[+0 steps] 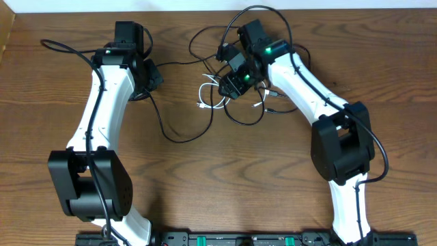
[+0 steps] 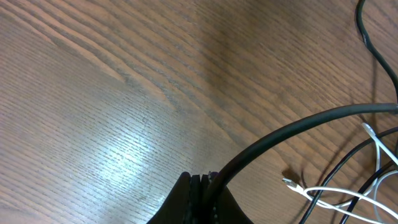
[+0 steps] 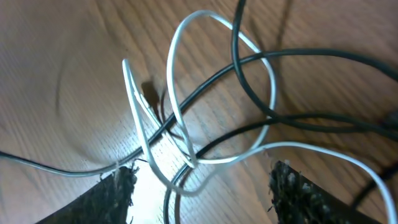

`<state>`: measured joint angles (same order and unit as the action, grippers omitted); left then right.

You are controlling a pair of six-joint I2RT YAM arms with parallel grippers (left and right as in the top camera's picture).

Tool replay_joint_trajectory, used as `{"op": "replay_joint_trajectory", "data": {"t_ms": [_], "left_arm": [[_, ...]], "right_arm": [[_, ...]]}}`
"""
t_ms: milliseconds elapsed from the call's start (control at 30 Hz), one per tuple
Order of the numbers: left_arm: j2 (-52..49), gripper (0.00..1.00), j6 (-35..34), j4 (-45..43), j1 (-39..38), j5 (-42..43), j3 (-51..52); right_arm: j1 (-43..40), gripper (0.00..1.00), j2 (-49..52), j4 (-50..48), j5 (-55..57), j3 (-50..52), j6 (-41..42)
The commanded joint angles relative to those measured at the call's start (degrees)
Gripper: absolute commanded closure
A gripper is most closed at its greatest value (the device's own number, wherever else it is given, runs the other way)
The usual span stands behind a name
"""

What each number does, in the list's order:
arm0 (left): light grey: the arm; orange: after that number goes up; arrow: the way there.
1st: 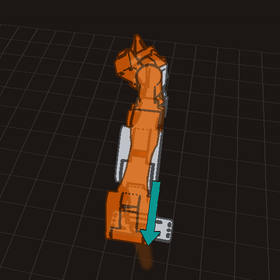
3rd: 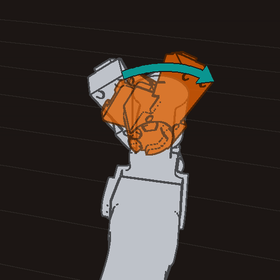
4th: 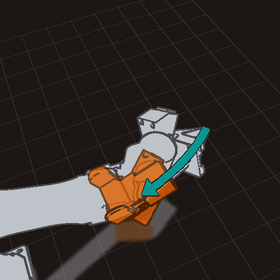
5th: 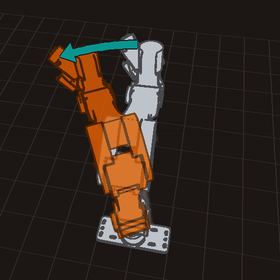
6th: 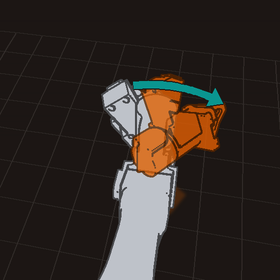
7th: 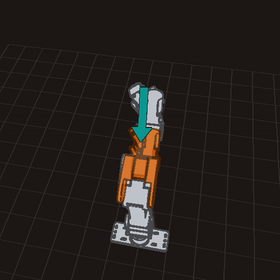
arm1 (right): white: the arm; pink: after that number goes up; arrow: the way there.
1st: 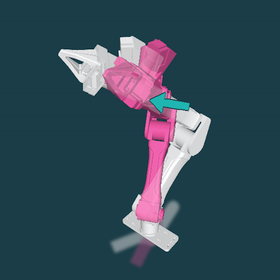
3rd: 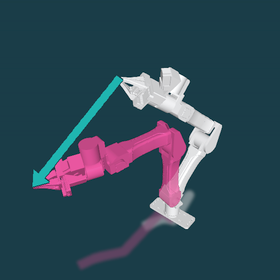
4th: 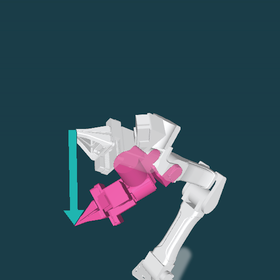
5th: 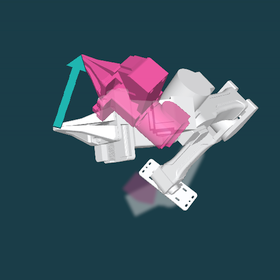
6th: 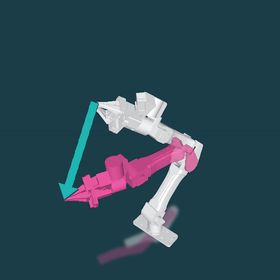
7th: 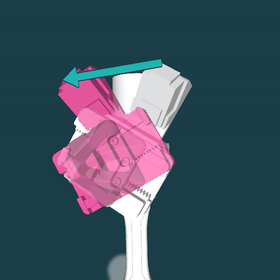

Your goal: Untangle cables

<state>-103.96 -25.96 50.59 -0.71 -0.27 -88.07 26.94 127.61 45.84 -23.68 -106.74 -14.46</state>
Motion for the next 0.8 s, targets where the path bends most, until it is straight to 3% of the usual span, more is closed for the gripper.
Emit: {"op": "replay_joint_trajectory", "data": {"t_ms": [0,767], "left_arm": [[-0.1,0.92,-0.7,0.2,0.0,0.1,-0.7],[-0.1,0.93,-0.7,0.1,0.0,0.1,-0.7]], "right_arm": [[0.8,0.43,-1.9,-1.5,-1.1,1.4,-0.9],[0.9,0.99,-0.3,-4.5,-3.3,0.0,6.3]]}}
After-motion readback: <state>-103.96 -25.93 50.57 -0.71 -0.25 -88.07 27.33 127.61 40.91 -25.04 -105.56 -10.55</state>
